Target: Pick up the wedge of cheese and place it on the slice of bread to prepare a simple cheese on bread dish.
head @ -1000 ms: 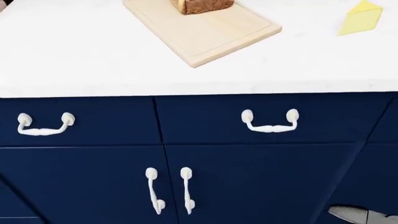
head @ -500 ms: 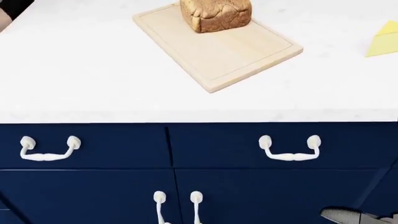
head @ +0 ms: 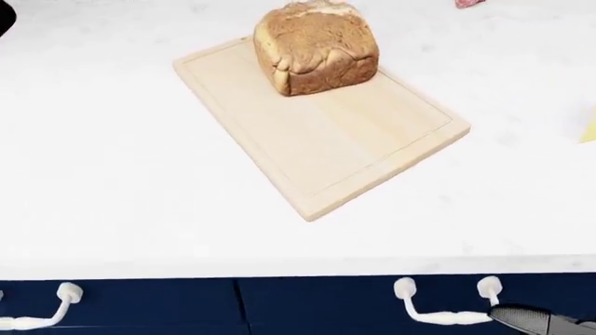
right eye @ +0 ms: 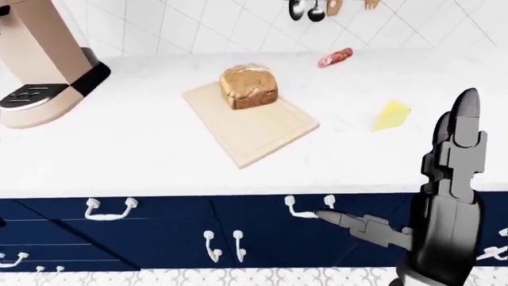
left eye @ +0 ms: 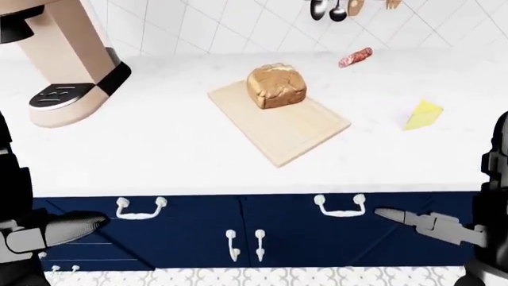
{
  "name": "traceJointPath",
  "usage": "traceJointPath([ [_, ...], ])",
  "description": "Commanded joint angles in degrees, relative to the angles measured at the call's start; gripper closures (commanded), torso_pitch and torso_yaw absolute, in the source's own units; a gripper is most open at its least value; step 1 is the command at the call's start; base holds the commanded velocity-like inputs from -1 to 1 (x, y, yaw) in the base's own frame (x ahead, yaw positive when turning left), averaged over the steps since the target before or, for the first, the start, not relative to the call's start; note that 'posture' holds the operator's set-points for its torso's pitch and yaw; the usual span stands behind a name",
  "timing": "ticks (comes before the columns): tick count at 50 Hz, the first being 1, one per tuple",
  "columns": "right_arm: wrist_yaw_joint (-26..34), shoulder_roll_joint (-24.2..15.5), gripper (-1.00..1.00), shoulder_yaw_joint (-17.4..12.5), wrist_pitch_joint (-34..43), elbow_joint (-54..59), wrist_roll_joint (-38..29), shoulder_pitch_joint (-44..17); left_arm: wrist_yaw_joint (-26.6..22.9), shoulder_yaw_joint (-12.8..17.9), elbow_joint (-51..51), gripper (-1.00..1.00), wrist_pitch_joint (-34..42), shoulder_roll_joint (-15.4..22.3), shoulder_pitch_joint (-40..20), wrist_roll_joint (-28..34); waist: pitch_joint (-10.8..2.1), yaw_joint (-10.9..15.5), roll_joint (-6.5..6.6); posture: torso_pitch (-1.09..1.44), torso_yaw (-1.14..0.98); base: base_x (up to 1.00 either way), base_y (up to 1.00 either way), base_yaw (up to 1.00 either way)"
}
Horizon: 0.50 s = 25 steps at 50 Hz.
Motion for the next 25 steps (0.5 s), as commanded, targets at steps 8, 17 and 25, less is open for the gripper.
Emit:
traceJointPath([
  [8,-0.75,-0.28,-1.00,0.47,-0.28,-0.89,-0.17,-0.85,0.00,0.71,-0.61,-1.00,-0.84,0.56,-0.36,0.03,-0.78,0.80,-0.05,0.00,0.00,0.12,0.00,0.00],
  [17,-0.82,-0.38,-1.00,0.54,-0.16,-1.14,-0.20,-0.81,0.11,0.77,-0.70,-1.00,-0.73,0.65,-0.43,-0.12,-1.65,1.88,-3.31,0.00,0.00,0.00,0.00,0.00],
  [25,-0.29,-0.35,-1.00,0.95,-1.00,-1.21,-0.58,-0.59,0.00,0.50,-0.59,-1.00,-0.80,0.54,-0.45,0.16,-2.09,1.13,-2.00,0.00,0.00,0.00,0.00,0.00],
])
